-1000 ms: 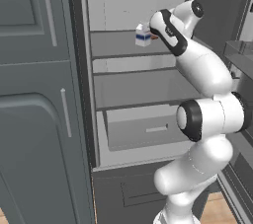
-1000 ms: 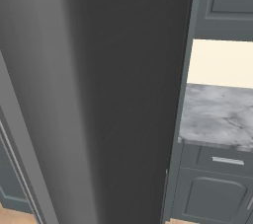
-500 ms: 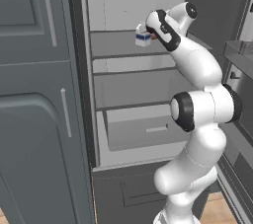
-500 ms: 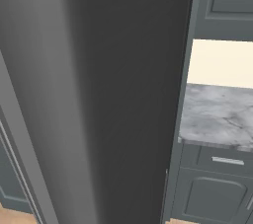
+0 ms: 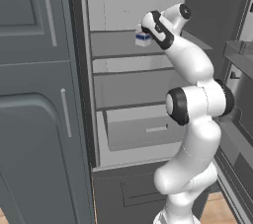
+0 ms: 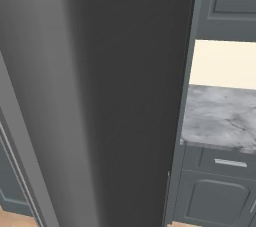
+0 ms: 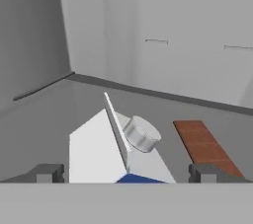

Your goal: Take out the milk from the fridge and place it on the tray on the counter. Then take the sugar cube near the tray and place it in the tray.

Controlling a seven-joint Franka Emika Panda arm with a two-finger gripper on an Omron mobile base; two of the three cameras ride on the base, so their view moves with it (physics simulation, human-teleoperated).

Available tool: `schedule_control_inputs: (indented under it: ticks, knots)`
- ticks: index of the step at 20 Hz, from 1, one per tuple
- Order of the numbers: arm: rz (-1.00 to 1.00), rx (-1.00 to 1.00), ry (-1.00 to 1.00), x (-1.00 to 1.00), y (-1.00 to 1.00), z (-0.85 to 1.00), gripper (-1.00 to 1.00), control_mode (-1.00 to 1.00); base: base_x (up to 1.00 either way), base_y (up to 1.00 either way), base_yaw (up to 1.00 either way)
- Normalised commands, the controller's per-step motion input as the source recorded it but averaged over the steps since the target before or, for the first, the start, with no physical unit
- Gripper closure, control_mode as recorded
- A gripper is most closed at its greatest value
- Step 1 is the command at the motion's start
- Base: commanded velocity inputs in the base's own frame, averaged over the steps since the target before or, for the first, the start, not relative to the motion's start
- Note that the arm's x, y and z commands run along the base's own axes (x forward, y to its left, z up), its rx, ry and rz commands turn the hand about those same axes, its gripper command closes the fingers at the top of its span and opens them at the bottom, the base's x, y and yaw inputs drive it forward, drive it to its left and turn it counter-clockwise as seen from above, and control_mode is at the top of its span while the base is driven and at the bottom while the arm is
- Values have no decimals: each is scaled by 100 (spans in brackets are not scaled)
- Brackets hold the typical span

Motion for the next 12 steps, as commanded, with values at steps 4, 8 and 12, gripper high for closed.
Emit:
schedule_control_inputs:
  ticks: [4, 8, 12]
  knots:
    - [0, -1, 0, 29, 7, -9, -100, -100, 0, 0, 0]
    - [0, 0, 0, 28, 18, -13, 100, -100, 0, 0, 0]
    - [0, 0, 0, 4, 14, -1, 100, -100, 0, 0, 0]
